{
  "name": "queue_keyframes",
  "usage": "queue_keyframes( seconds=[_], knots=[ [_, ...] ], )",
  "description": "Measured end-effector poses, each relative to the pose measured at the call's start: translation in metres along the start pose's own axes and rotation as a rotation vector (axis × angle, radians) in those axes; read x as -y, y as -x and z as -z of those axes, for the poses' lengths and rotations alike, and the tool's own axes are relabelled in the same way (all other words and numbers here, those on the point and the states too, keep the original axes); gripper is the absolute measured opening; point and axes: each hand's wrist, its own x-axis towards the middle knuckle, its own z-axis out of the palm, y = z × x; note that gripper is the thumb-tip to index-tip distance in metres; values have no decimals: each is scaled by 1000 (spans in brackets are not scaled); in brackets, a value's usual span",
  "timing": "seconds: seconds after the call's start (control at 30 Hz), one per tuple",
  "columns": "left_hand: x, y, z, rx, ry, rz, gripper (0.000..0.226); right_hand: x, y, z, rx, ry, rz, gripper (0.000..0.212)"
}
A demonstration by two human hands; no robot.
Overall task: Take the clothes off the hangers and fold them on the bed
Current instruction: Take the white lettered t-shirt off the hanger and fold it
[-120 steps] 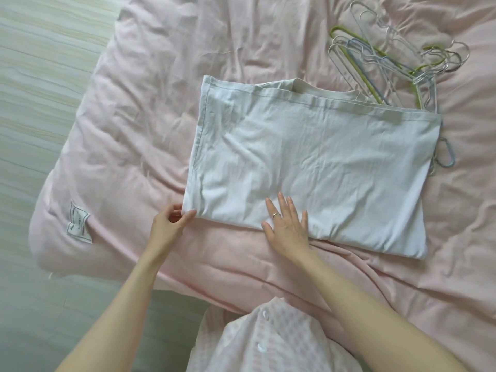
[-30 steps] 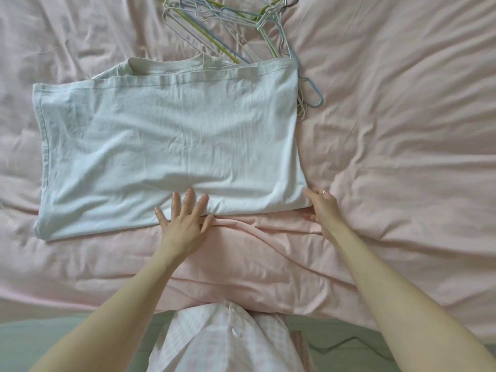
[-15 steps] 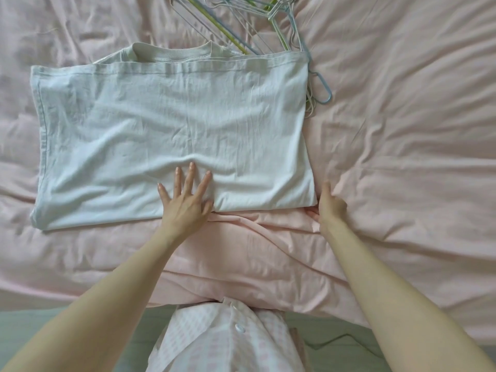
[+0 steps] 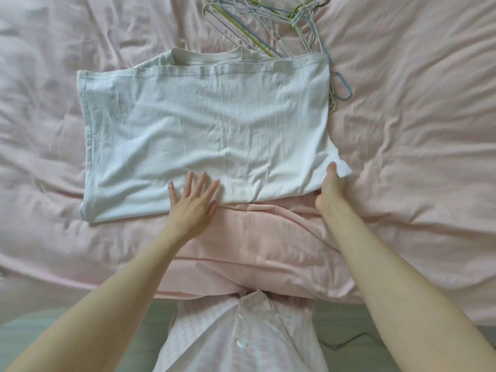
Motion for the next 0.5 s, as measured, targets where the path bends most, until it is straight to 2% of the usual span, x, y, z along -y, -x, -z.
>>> queue_keyframes(
  seconds=[0.07,0.13,0.27,0.37,0.5],
  knots=[
    [32,12,2,-17,32,86,51,-2,20,-17,-68,190,221,39],
    [57,18,4,-27,72,162,50,4,41,-38,-59,298,372,40],
    [112,38,5,-49,228,239,47,-10,112,-103,167,399,677,31],
    [136,54,4,-189,649,208,37,-35,164,-148,355,575,829,32],
    [162,66,15,-353,1422,458,30,-88,225,-189,634,682,1092,35]
  ],
)
